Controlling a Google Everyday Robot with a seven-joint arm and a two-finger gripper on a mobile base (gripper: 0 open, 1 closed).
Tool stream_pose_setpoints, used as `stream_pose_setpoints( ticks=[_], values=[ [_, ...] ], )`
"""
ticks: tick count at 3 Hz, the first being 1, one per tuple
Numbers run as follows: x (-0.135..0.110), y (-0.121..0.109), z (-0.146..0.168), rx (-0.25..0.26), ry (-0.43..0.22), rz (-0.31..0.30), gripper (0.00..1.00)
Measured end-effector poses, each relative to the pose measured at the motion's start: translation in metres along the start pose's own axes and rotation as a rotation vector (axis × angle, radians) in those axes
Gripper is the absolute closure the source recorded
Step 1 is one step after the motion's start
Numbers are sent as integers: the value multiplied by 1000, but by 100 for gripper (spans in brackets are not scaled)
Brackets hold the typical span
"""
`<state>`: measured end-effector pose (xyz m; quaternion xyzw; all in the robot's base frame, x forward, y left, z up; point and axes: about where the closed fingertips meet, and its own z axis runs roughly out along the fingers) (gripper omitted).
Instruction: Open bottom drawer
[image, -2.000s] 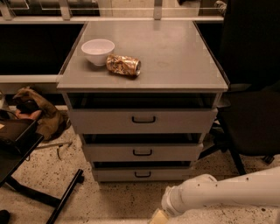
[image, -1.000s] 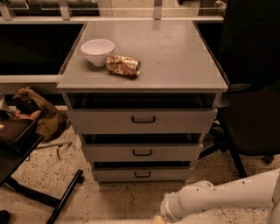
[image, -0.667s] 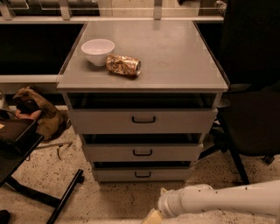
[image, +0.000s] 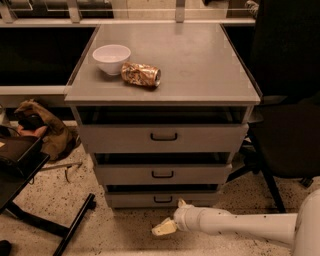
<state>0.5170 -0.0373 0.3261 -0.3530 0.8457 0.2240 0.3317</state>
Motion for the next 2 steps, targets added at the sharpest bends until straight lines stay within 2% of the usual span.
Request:
stream_pose_setpoints(
  ticks=[1,2],
  values=[
    [0,0,0,0,0,0,0],
    [-1,-5,33,-18,-14,15,0]
  ],
)
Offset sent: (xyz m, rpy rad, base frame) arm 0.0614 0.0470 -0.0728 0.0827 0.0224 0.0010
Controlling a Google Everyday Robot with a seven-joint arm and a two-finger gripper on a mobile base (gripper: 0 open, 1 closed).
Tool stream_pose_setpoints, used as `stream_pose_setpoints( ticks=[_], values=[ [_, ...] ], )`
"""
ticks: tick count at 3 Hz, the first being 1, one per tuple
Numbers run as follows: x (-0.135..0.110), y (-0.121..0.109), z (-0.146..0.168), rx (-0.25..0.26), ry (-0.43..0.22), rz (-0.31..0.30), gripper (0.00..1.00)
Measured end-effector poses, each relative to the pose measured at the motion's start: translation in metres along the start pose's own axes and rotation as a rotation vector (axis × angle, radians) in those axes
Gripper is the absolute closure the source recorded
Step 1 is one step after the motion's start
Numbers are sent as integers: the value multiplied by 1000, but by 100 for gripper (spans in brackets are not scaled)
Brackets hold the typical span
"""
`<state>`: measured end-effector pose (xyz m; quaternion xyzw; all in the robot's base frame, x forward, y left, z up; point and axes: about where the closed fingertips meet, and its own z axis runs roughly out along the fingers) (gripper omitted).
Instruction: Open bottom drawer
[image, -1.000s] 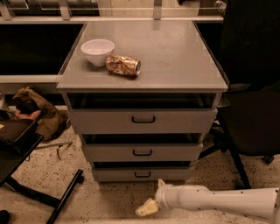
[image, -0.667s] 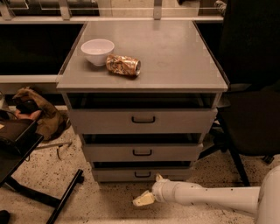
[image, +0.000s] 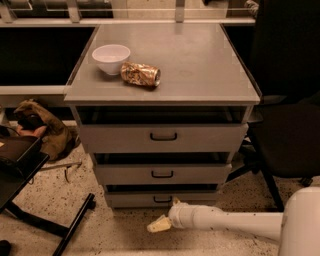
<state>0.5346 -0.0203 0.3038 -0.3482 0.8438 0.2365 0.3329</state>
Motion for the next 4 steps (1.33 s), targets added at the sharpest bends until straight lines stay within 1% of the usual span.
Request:
stream_pose_setpoints(
  ticks=[1,2,3,4],
  values=[
    [2,-20,44,5,2,15,0],
    [-3,-47,86,32,8,0,0],
    [-8,-52,94,37,5,-9,0],
    [-36,-70,107,71,-34,-47,0]
  ],
)
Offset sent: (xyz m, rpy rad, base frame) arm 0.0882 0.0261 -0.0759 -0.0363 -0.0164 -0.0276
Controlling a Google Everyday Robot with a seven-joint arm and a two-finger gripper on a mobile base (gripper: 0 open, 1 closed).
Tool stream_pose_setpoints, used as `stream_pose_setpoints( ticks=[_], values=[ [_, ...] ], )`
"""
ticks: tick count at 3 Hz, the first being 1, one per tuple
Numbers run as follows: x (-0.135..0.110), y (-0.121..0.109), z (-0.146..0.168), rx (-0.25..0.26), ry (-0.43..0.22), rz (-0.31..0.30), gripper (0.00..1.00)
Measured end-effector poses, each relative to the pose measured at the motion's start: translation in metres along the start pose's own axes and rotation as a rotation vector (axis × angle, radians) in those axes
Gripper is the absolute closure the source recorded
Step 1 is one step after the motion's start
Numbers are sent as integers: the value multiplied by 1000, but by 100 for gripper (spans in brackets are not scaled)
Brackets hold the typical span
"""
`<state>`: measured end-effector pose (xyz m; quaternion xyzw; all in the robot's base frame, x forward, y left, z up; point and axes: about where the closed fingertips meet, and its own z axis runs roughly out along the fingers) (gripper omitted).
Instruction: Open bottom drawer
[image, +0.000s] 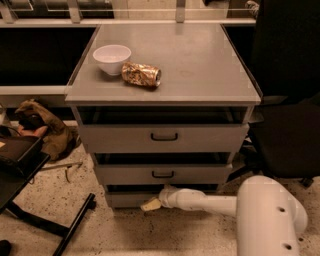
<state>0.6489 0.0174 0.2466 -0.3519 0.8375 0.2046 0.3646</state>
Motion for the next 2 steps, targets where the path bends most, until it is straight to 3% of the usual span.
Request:
stream_pose_setpoints(
  ticks=[1,2],
  values=[
    [-6,-9,11,9,-2,-16,0],
    [9,-15,27,-5,62,-14,0]
  ],
)
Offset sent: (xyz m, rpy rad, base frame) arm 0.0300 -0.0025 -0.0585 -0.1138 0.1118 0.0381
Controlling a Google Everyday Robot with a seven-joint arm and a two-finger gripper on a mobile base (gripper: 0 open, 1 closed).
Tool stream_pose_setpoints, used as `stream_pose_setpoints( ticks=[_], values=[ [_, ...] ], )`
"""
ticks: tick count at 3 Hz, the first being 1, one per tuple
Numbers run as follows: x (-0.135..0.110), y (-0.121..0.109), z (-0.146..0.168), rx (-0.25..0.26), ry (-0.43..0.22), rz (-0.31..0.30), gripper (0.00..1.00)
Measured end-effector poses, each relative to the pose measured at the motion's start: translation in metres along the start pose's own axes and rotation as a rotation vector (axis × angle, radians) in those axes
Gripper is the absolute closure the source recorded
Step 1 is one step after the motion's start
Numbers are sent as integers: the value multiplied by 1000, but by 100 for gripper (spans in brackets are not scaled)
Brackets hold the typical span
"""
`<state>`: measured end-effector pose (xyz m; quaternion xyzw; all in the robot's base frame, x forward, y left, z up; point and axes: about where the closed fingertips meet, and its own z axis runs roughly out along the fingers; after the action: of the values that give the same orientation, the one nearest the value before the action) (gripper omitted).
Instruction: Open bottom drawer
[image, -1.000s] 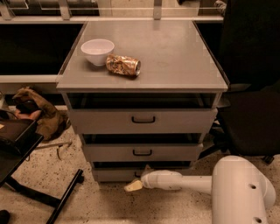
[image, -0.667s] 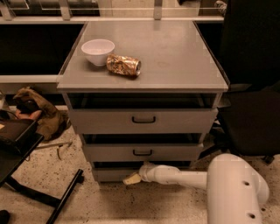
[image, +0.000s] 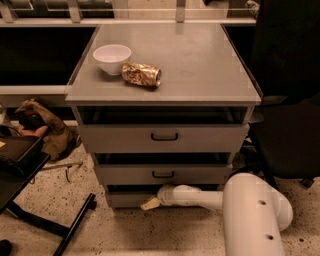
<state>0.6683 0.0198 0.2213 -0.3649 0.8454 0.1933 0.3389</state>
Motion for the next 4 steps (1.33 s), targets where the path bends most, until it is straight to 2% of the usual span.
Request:
stream_pose_setpoints(
  ticks=[1,3,4],
  values=[
    [28,-2,19,-34,97,22,0],
    [28,-1,17,-44,117,28,0],
    [20,9,0,-103,121,43,0]
  ],
)
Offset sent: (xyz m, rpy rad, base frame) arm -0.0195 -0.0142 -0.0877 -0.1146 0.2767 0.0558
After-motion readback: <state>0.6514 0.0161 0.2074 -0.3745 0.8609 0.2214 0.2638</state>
